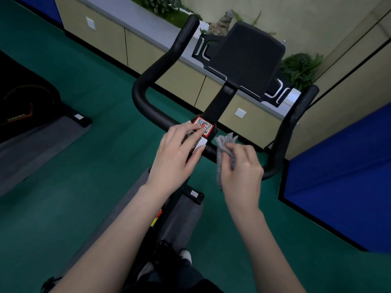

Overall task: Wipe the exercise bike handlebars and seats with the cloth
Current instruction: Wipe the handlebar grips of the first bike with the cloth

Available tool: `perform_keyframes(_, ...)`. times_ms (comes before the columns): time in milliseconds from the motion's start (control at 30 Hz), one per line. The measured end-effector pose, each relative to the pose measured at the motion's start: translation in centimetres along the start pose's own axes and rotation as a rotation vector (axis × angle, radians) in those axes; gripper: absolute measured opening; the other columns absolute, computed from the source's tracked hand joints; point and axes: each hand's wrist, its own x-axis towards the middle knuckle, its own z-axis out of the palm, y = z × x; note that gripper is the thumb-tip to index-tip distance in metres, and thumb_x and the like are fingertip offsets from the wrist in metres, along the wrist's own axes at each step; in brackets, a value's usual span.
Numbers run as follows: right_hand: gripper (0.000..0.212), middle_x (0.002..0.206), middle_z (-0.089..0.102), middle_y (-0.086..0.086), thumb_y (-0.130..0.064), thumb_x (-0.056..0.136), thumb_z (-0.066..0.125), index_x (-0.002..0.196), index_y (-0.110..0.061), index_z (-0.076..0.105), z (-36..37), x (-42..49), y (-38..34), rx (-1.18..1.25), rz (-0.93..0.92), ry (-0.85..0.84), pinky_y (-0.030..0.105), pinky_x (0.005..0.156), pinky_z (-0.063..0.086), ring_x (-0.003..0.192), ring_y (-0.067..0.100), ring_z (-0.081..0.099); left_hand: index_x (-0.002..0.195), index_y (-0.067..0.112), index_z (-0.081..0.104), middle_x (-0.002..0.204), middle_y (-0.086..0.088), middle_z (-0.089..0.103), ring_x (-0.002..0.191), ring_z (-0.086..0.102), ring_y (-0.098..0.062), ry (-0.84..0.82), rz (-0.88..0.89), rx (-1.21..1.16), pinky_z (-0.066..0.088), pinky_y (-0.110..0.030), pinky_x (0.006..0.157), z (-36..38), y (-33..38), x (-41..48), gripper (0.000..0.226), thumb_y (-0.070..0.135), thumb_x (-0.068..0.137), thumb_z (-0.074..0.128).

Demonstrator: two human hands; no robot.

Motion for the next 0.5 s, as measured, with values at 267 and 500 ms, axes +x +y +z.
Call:
perform_keyframes(267, 0.018, 0.088, 0.06, 0.016, 0.003, 0.081, 0.068, 0.098, 0.0, 0.069, 1.7, -1.2, -0.6, 0.048, -0.06, 0.09, 0.031, 0.055, 0.056, 0.068, 0.023, 0.063, 0.124, 0.005, 0.06, 0.123, -0.009, 0.058, 0.118, 0.049, -0.027, -0.009, -0.003, -0.008, 0.041, -0.041, 0.099, -0.2, 0.0, 0.1, 0.035, 0.021, 0.093, 0.057)
perform_keyframes(500, 0.021, 0.085, 0.062, 0.018, 0.007, 0.079, 0.068, 0.099, 0.002, 0.07, -0.3, -2.4, 1.9, -0.008, 0.061, 0.229, 0.036, 0.053, 0.055, 0.065, 0.024, 0.061, 0.12, 0.002, 0.061, 0.121, -0.012, 0.057, 0.115, 0.05, -0.03, -0.013, -0.035, 0.035, 0.043, -0.045, 0.094, -0.4, 0.8, 0.4, 0.032, 0.018, 0.092, 0.059)
